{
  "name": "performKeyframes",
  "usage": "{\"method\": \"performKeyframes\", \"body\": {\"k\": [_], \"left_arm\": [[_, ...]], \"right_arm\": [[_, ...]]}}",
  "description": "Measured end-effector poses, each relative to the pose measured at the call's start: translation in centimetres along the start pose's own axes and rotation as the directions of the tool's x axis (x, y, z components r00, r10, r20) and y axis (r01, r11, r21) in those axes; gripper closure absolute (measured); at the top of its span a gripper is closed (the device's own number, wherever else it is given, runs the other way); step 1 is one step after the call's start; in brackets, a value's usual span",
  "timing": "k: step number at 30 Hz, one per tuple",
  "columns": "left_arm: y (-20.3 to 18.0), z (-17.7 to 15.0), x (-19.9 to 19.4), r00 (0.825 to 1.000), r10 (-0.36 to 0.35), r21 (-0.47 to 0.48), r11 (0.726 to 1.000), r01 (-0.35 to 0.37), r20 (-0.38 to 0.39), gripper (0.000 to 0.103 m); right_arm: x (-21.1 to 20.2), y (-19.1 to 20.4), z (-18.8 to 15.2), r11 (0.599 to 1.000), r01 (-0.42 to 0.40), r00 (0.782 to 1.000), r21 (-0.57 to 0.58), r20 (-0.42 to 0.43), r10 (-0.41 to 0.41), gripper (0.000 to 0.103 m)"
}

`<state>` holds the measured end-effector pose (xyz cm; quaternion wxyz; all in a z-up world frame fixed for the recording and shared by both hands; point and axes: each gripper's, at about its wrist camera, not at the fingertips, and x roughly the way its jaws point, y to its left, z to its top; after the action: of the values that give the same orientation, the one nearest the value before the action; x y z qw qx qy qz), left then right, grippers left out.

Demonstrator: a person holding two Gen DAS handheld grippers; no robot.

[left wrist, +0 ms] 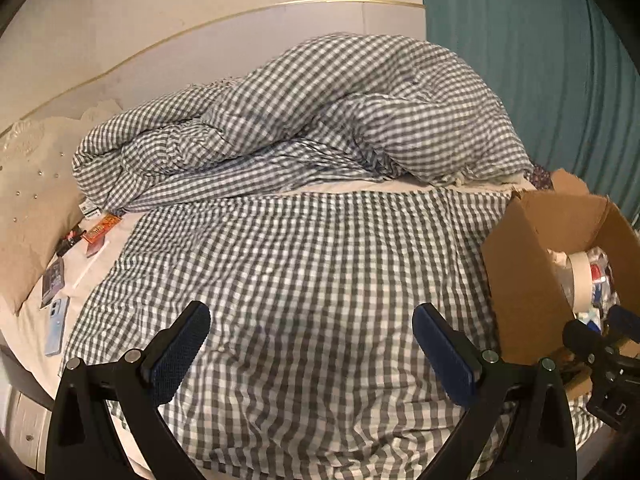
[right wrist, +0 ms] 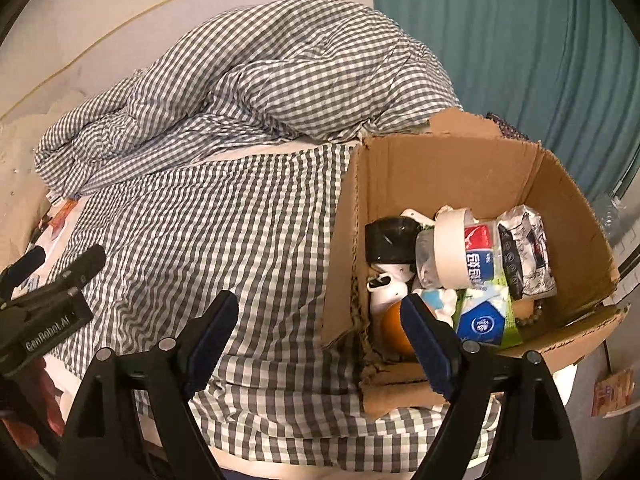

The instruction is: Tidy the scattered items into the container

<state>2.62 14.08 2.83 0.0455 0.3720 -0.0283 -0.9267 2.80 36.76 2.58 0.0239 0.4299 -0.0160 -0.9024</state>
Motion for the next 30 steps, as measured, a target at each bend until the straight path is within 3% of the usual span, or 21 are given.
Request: {"method": "performKeyframes", "body": {"k": [30], "left_arm": [[-0.2,-1.4,1.0,0.998,-0.037,-0.009,0.999,0.036,-0.050,0.000]], "right_arm": [[0.8,0.8,-1.1,1.000,0.002,1.000,-0.009,-0.028,-0.003,0.020]]}}
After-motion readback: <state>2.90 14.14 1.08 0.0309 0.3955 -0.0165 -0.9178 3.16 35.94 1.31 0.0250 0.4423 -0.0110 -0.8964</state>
